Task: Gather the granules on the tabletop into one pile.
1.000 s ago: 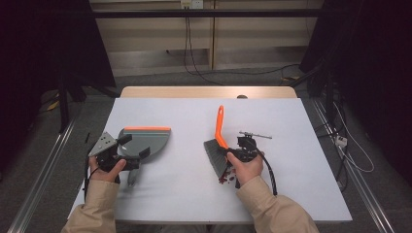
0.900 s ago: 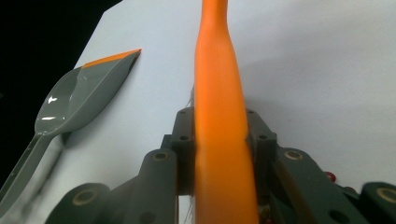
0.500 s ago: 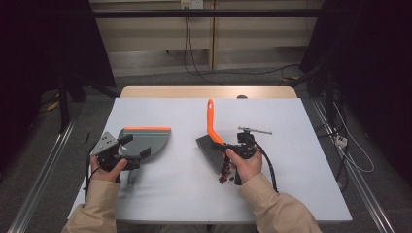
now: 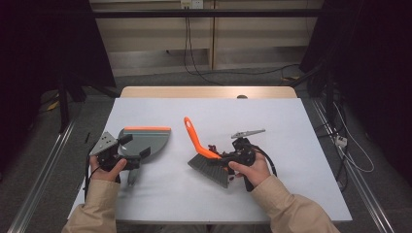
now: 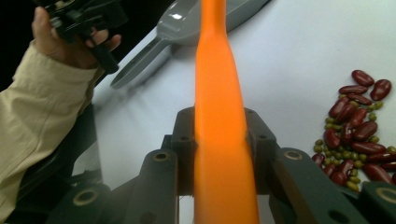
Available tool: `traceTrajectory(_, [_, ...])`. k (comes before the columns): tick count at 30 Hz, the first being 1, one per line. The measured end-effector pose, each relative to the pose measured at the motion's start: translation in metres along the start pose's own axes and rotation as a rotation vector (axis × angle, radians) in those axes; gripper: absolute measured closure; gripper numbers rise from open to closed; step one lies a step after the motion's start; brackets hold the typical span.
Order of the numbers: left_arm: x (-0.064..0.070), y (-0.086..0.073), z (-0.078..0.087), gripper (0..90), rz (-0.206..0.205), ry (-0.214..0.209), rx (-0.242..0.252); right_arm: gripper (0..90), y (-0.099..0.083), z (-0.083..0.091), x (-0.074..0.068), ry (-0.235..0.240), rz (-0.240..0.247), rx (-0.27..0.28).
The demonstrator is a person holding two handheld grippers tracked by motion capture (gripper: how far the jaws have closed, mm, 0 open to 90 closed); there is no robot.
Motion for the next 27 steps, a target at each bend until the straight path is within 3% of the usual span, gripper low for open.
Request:
traceTrajectory(5, [-0.001, -0.001, -0.001, 6.3, -0.001, 0.001, -0.006, 71.2, -0.005, 0.003, 0.0, 0.035, 0.059, -0.049])
traceTrajectory(10, [0.0, 0.0, -0.001, 6.2, 0.0, 0.0, -0.003, 71.2, -0.012, -0.005, -0.006, 0.074, 0.087, -0.096])
traceTrajectory(13, [0.0, 0.0, 0.0, 6.2, 0.002, 0.0, 0.001, 71.2, -0.016, -0.011, 0.001, 0.041, 0.119, -0.141])
traceTrajectory(24, [-0.001, 0.001, 0.001, 6.3, 0.008, 0.0, 0.008, 70.8, -0.003, -0.008, 0.03, 0.025, 0.197, -0.124])
traceTrajectory(27, [-0.002, 0.001, 0.002, 6.3, 0.006, 0.001, 0.007, 70.8, 0.002, -0.007, 0.036, 0.023, 0.198, -0.12])
Point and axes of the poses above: each handheld gripper's, and its own axes: z roughly backward along the jaws, y roughly out of its top, x roughly to its right, the point moved 4 cm from there along -z, roughly forward along the jaws, and after that the axes turned 5 degrees about -x, right-handed, at the moved point
